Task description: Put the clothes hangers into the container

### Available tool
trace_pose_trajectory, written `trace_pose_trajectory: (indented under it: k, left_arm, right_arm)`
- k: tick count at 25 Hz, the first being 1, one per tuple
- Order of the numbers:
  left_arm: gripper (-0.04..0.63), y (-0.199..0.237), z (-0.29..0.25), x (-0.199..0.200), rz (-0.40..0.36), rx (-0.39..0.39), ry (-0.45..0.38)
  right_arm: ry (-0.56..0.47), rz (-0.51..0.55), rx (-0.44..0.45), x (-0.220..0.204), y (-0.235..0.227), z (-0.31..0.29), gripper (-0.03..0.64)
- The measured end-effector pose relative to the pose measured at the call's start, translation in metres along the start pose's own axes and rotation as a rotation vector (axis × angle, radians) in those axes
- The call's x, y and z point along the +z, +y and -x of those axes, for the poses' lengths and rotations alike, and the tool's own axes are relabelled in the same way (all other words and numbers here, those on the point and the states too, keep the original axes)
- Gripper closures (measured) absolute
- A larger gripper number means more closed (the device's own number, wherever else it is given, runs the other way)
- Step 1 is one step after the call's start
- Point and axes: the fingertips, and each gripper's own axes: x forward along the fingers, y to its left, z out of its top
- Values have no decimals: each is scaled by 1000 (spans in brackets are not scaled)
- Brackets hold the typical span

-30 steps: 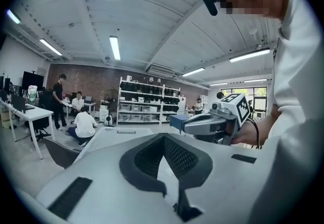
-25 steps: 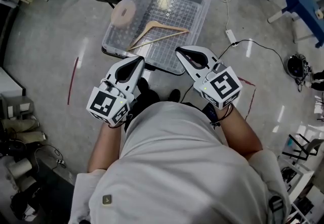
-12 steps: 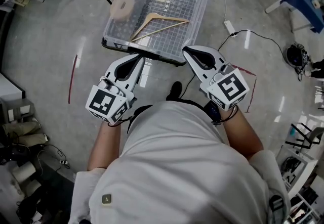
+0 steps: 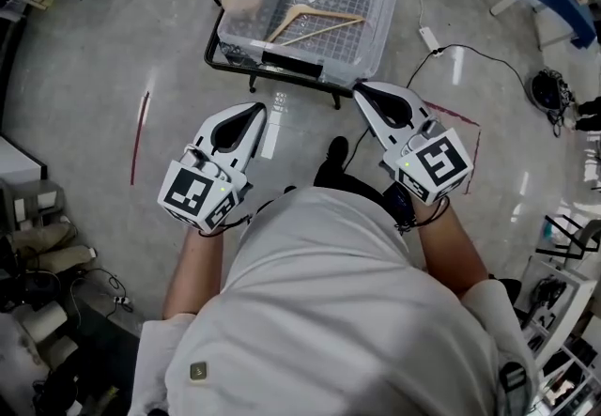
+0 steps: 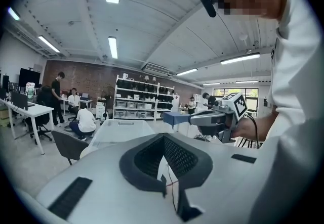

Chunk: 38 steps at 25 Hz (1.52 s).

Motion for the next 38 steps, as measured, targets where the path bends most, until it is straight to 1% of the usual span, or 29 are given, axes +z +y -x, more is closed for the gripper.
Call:
trace_pose_trajectory:
  k: [6,10,14,24,33,38]
  left_arm:
    - [578,-11,77,-16,-10,-4,-10]
    - [578,-19,113,-29,-14,-15,-13]
    - [578,-25,136,-34,-10,-34,-22]
    - [578,-41,160,-42,3,-60,-35]
    - [578,-59,153,-44,-4,-58,-53]
    - [578,-84,145,-42,-6,-51,-56]
  right_arm:
    - [-16,22,-29,2,70,12,594]
    - [-17,22,-49,-2,106,22,594]
    - [1,10,-73,-7,136,32,594]
    - [24,25,-81,-15,175,54,593]
    - [22,44,-48,-24,188,71,593]
    - [12,36,-37,-28,188,95,594]
